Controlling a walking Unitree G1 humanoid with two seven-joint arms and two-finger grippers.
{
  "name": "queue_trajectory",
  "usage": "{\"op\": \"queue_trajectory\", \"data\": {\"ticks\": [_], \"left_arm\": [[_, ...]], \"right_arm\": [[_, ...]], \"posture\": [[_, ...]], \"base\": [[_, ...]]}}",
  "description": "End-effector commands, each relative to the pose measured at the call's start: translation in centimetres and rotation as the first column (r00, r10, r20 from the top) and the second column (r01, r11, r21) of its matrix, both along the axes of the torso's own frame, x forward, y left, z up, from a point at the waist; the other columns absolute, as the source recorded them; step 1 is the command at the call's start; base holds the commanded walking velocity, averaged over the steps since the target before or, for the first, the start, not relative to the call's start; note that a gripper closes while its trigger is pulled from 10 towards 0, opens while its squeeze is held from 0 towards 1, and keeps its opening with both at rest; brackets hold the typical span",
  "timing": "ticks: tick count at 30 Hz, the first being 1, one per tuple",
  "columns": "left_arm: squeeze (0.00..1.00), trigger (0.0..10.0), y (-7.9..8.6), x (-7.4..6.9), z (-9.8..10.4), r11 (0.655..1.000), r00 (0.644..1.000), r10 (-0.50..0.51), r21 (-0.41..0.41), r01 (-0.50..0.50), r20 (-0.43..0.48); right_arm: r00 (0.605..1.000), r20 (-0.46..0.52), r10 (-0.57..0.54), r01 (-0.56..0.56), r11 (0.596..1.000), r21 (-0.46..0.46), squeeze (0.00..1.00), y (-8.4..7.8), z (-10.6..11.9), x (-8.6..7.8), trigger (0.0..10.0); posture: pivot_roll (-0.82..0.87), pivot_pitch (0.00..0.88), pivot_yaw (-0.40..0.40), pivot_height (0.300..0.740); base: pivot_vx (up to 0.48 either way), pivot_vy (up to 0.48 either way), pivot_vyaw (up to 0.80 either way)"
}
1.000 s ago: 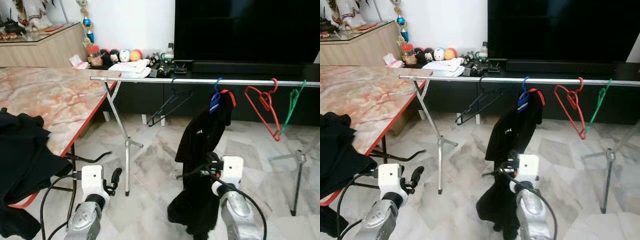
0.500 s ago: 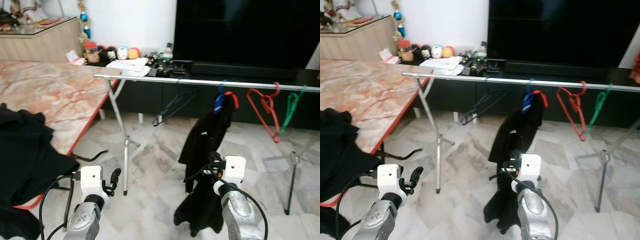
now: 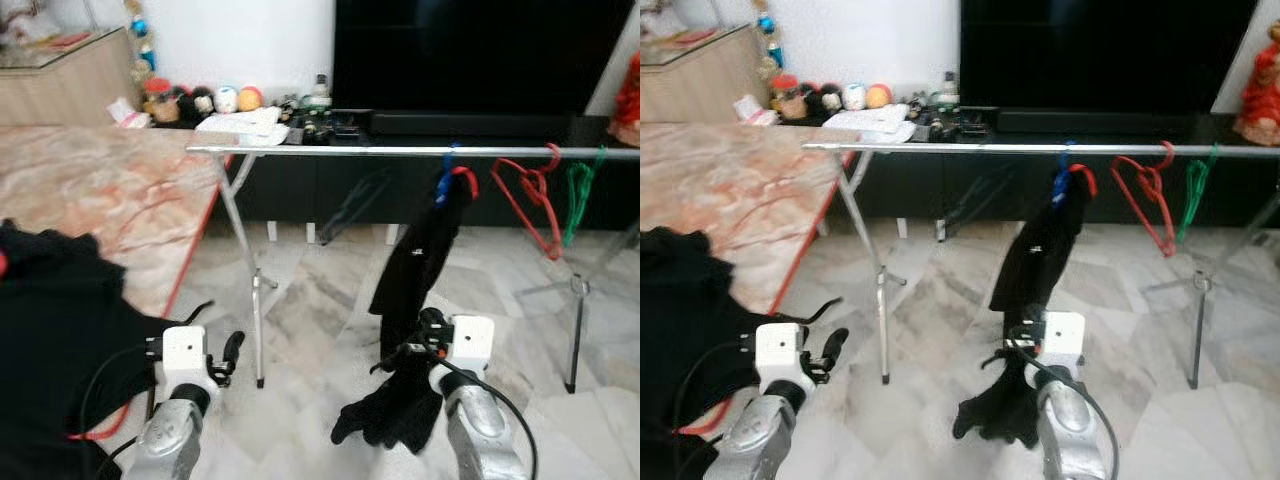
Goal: Hang hanger
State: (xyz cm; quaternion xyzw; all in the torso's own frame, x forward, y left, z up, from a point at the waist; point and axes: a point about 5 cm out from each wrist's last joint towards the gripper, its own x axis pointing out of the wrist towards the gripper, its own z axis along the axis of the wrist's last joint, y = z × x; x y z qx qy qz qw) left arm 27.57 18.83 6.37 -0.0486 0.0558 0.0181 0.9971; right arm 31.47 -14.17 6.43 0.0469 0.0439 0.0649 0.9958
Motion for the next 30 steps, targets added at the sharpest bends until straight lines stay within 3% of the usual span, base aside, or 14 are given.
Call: {"op": "queue_trajectory", "data": {"ticks": [1, 22, 30], "left_arm": [[0.0, 10.0, -0.37, -0.08, -0.08, 1.0, 1.0, -0.006, -0.008, 0.006, -0.003], [0.0, 10.0, -0.44, -0.13, -0.01, 1.0, 1.0, -0.016, -0.016, 0.016, 0.002], [0.0, 10.0, -0.43, -0.13, 0.02, 1.0, 1.0, -0.015, -0.015, 0.015, 0.003]], "right_arm": [[0.999, 0.034, -0.014, 0.014, 1.0, -0.009, 0.0, -0.69, 0.78, 0.33, 10.0], [0.999, 0.028, -0.031, 0.032, 0.999, -0.017, 0.0, -1.12, 0.79, 0.49, 10.0], [0.999, 0.024, -0.033, 0.033, 0.999, -0.018, 0.0, -1.1, 0.73, 0.49, 10.0]], "posture": [[0.02, 0.035, 0.046, 0.74], [0.02, 0.04, 0.049, 0.74], [0.02, 0.038, 0.049, 0.74]], "base": [[0.0, 0.0, 0.0], [0.0, 0.0, 0.0], [-0.275, 0.0, 0.0]]}}
